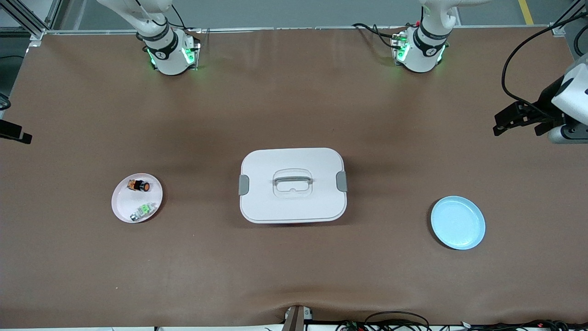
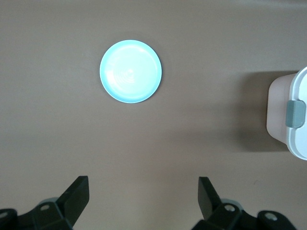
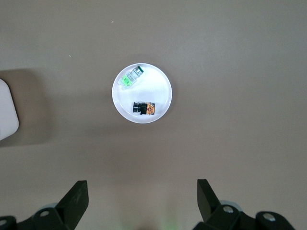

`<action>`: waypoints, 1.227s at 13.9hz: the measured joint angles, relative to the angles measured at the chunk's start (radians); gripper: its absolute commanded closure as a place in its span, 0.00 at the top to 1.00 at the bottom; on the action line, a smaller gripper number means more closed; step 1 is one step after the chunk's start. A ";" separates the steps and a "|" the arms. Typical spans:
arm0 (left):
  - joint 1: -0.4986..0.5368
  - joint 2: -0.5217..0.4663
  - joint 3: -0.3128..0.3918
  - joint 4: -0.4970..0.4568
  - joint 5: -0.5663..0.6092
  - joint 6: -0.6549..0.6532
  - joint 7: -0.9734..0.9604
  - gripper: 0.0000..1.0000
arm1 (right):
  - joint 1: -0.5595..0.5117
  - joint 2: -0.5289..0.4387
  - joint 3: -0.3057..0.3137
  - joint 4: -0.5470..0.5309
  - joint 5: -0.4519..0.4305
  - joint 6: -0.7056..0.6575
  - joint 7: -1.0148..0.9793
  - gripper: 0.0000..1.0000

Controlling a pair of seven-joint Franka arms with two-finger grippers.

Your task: Transfer orange switch to right arm and place

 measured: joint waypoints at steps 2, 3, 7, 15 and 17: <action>0.000 0.001 0.000 0.000 0.000 0.000 0.000 1.00 | 0.073 -0.010 -0.048 -0.012 0.000 0.001 0.000 1.00; 0.000 0.001 0.000 0.000 0.000 0.000 0.000 1.00 | 0.090 -0.016 -0.055 -0.018 0.000 0.002 0.001 1.00; 0.000 0.002 0.001 0.000 0.000 0.000 0.000 1.00 | 0.098 -0.043 -0.064 -0.036 0.000 0.015 0.000 1.00; 0.001 0.006 0.001 0.001 0.000 0.000 0.000 1.00 | 0.123 -0.172 -0.064 -0.211 0.000 0.158 0.000 1.00; 0.002 0.007 0.001 0.001 0.000 0.000 0.000 1.00 | 0.133 -0.193 -0.064 -0.227 0.000 0.161 0.000 1.00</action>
